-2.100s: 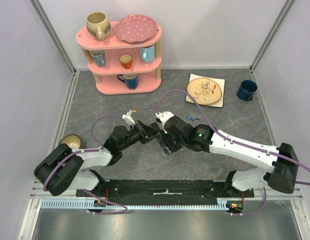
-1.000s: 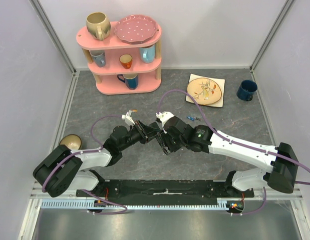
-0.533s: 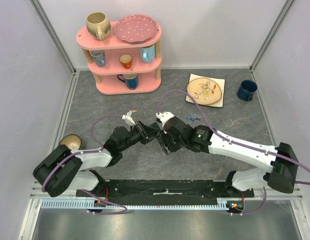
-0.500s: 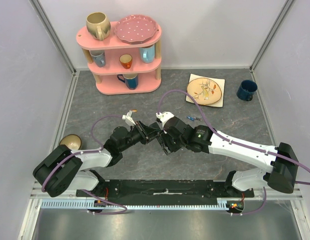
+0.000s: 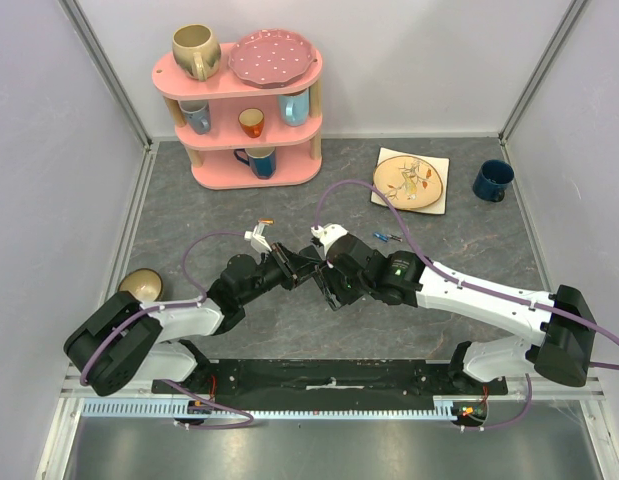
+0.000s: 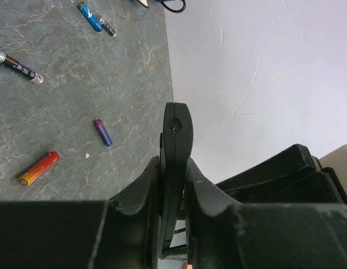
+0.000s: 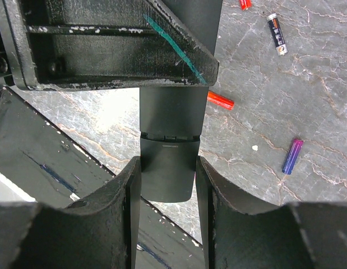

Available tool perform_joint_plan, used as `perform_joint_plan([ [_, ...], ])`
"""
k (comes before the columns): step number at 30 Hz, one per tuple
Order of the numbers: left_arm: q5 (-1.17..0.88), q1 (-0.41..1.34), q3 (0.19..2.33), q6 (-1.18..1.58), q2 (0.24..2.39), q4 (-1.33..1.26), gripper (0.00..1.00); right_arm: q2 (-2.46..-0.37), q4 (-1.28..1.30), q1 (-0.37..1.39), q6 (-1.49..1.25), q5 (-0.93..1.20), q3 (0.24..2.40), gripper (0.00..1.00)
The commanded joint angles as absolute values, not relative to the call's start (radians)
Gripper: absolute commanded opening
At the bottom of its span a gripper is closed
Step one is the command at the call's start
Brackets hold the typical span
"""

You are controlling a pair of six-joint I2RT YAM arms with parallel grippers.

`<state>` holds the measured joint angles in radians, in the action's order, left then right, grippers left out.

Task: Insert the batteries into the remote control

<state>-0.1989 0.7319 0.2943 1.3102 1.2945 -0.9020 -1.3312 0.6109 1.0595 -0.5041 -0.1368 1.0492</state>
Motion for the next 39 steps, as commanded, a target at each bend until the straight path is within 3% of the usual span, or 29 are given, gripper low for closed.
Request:
perform_joint_plan([
  [1, -0.255, 0.764, 0.327, 1.388, 1.232, -1.092, 0.02, -1.361, 0.604, 1.062, -0.502, -0.166, 1.035, 0.00],
  [39, -0.230, 0.838, 0.313, 1.385, 1.207, -1.048, 0.02, -1.381, 0.577, 0.985, -0.459, -0.184, 1.095, 0.00],
])
